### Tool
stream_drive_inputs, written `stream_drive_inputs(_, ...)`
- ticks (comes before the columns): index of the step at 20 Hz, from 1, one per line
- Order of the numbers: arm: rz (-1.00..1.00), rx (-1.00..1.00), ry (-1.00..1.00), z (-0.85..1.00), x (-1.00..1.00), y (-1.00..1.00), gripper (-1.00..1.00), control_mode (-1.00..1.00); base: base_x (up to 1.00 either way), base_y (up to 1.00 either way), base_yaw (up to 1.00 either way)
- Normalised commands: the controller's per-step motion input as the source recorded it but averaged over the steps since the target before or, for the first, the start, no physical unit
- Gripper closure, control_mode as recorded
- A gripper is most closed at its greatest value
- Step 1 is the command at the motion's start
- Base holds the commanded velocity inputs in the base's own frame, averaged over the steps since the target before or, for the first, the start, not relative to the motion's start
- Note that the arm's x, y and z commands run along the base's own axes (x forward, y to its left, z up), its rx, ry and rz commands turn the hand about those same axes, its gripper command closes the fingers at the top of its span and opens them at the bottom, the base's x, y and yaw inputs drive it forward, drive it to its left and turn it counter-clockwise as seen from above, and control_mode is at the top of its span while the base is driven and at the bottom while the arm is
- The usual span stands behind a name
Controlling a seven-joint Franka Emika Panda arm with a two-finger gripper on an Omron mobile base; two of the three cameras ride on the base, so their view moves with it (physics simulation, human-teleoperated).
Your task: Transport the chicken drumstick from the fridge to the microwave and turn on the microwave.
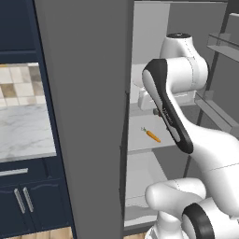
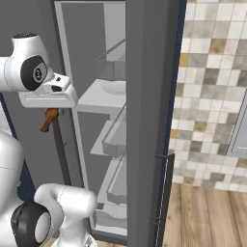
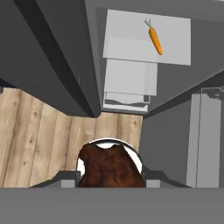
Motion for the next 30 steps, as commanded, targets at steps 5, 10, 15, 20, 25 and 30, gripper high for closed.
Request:
stream_drive_inputs(5,0.00,0.00,0.00,0.00,0.00,0.00,1.00,-1.00,0.00,0.00,0.00)
stream_drive_inputs(10,0.00,0.00,0.00,0.00,0.00,0.00,1.00,-1.00,0.00,0.00,0.00)
stream_drive_inputs(15,0.00,0.00,0.00,0.00,-0.01,0.00,1.00,1.00,-0.14,0.00,0.00)
stream_drive_inputs(20,0.00,0.00,0.00,0.00,0.00,0.00,1.00,1.00,-0.25,0.00,0.00)
stream_drive_inputs(25,0.00,0.00,0.00,0.00,0.00,0.00,1.00,1.00,-0.41,0.05,0.00)
stream_drive_inputs(30,0.00,0.00,0.00,0.00,0.00,0.00,1.00,1.00,-0.41,0.14,0.00)
